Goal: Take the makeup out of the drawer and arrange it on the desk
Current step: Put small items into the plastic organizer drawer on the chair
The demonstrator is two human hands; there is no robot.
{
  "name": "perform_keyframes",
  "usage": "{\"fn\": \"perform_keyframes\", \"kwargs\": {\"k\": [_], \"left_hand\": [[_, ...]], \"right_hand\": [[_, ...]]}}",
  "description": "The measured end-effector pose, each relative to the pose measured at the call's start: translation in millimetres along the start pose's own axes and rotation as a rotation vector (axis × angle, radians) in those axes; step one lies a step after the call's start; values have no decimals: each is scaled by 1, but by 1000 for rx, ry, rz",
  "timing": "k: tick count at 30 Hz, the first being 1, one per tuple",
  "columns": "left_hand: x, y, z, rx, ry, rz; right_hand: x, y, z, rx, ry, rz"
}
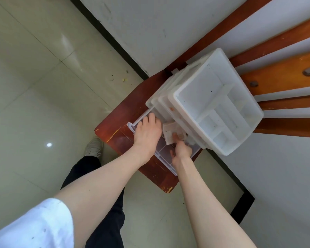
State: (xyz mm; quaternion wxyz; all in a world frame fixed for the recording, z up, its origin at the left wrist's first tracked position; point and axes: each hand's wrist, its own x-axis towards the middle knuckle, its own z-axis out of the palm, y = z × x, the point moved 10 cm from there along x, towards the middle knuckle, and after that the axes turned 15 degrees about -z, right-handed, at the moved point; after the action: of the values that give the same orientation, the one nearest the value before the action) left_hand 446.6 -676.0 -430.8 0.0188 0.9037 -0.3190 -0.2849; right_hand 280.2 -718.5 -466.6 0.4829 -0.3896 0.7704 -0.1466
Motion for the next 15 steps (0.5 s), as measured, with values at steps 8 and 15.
{"fn": "perform_keyframes", "kwargs": {"k": [8,15], "left_hand": [[-29,-27,-29,-425,5,3],[-22,-101,-26,-998,-270,-425]], "right_hand": [[-36,2,-15,118,10,-49],[-82,1,1,501,-351,15]]}}
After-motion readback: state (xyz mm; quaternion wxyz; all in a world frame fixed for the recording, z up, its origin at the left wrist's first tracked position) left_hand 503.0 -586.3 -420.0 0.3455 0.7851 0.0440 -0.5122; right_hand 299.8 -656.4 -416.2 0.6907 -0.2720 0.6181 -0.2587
